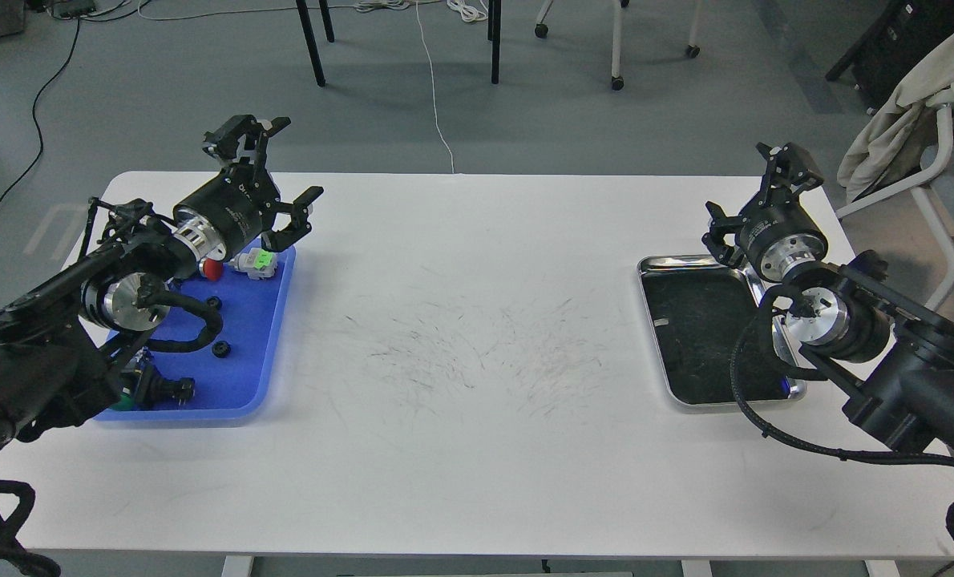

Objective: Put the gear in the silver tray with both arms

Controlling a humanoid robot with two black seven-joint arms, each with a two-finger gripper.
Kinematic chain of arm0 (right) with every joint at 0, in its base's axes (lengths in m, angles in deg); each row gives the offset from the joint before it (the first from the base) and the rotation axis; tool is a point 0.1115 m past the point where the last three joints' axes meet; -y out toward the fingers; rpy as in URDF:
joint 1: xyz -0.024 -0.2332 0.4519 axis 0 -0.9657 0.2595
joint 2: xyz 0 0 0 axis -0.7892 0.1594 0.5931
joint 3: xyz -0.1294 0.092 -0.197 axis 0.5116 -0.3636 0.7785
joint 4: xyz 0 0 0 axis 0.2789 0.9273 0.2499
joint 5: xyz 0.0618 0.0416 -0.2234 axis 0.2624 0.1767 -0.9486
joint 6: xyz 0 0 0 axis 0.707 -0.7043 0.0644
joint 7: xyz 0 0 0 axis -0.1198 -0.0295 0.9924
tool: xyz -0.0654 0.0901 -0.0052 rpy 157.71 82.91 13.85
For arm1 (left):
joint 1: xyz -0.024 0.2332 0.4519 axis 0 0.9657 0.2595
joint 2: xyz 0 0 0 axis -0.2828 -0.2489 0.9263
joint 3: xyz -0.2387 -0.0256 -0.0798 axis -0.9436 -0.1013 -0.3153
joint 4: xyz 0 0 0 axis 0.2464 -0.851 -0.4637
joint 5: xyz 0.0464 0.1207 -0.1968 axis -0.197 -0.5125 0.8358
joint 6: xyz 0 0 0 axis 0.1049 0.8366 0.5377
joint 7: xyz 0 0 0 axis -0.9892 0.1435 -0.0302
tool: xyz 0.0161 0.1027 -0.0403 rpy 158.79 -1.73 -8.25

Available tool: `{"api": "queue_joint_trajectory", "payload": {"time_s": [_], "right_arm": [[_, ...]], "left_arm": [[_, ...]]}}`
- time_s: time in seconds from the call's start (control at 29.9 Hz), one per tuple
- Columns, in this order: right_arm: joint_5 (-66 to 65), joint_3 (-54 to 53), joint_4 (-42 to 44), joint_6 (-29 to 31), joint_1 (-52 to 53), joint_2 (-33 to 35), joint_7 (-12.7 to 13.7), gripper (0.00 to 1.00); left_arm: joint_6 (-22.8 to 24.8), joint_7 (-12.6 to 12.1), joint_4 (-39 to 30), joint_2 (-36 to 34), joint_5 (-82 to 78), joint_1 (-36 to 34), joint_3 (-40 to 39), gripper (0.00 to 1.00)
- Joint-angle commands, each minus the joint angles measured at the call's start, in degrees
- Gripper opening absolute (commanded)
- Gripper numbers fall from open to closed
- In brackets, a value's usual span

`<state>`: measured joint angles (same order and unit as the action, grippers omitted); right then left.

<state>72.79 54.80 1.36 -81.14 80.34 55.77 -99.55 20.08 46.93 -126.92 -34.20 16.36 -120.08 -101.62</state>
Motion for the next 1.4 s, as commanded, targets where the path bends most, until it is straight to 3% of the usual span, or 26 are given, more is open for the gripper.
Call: {"api": "queue_joint_trajectory", "payload": {"time_s": [0.0,0.47,1.37], "right_arm": [[0.0,0.0,0.0,0.0,0.0,0.1,0.1,0.99],[0.1,0.0,-0.2,0.0,0.0,0.1,0.1,0.99],[0.0,0.1,-0.1,0.0,0.0,0.1,0.1,0.99]], "left_arm": [[-0.1,0.0,0.1,-1.5,-0.1,-0.3,2.1,0.99],[-1.8,2.4,-0.5,-3.4,0.2,-0.1,4.2,0.99],[-2.0,2.3,-0.5,-11.2,0.0,-1.7,9.9,0.99]]}}
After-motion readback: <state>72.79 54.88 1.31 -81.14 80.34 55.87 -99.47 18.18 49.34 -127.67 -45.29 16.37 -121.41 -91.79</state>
